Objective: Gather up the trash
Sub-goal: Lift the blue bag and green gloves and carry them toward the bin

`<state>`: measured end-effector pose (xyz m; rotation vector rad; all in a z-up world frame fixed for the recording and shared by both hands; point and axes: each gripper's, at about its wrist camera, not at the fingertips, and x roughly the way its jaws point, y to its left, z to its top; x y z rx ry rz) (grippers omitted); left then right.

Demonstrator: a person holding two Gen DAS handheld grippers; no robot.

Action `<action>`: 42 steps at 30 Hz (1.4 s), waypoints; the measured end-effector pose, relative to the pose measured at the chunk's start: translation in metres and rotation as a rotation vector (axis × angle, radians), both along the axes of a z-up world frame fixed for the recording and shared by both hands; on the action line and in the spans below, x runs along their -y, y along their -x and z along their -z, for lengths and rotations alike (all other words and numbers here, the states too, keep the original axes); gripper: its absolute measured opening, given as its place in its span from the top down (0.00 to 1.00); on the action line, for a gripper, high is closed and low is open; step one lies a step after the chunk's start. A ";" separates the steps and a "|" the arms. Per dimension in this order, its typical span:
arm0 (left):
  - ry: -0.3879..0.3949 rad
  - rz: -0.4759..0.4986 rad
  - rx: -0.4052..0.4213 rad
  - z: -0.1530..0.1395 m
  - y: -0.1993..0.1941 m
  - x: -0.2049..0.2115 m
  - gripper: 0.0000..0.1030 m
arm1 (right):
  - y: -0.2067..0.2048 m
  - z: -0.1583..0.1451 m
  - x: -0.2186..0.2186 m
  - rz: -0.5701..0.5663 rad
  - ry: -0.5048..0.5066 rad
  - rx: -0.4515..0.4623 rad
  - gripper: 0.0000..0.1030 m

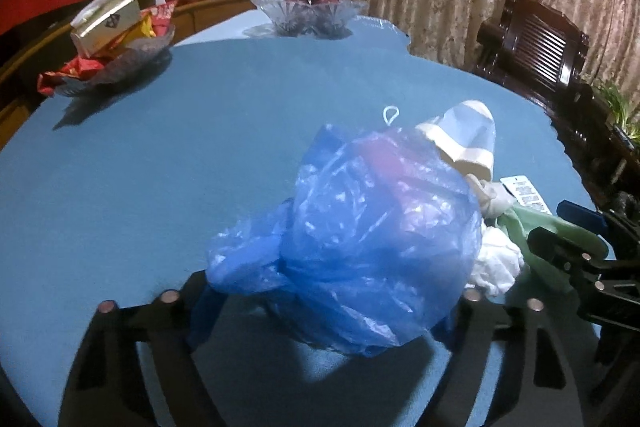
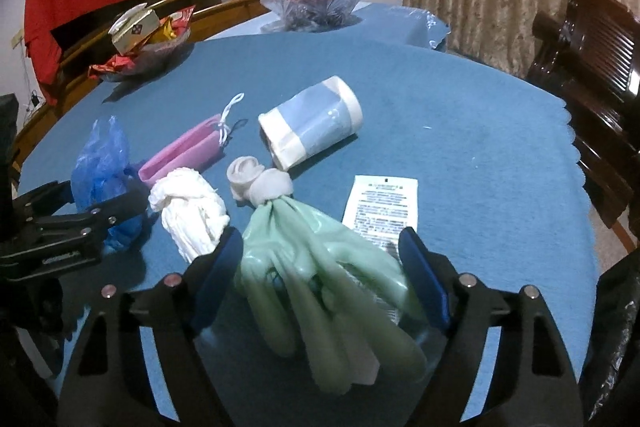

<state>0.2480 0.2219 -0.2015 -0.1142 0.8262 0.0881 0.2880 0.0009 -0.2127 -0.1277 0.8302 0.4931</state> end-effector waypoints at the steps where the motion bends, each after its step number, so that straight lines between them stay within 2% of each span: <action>1: 0.006 0.002 -0.007 0.001 -0.001 0.000 0.28 | 0.000 0.001 -0.002 -0.007 0.003 -0.002 0.30; 5: 0.023 0.008 -0.009 0.002 -0.002 0.000 0.39 | 0.003 0.000 -0.005 -0.031 0.021 -0.001 0.44; 10: 0.029 -0.010 0.005 0.000 0.002 0.001 0.48 | 0.007 -0.001 -0.004 -0.037 0.014 -0.005 0.73; 14: 0.024 -0.022 0.016 -0.003 0.007 0.003 0.51 | 0.010 -0.003 0.001 -0.038 -0.011 -0.016 0.84; 26: 0.016 -0.004 0.062 -0.032 0.039 0.023 0.53 | 0.040 -0.037 0.013 -0.056 -0.081 0.049 0.88; 42: 0.022 0.087 0.093 -0.060 0.069 0.074 0.52 | 0.081 -0.068 0.055 0.039 -0.103 0.079 0.88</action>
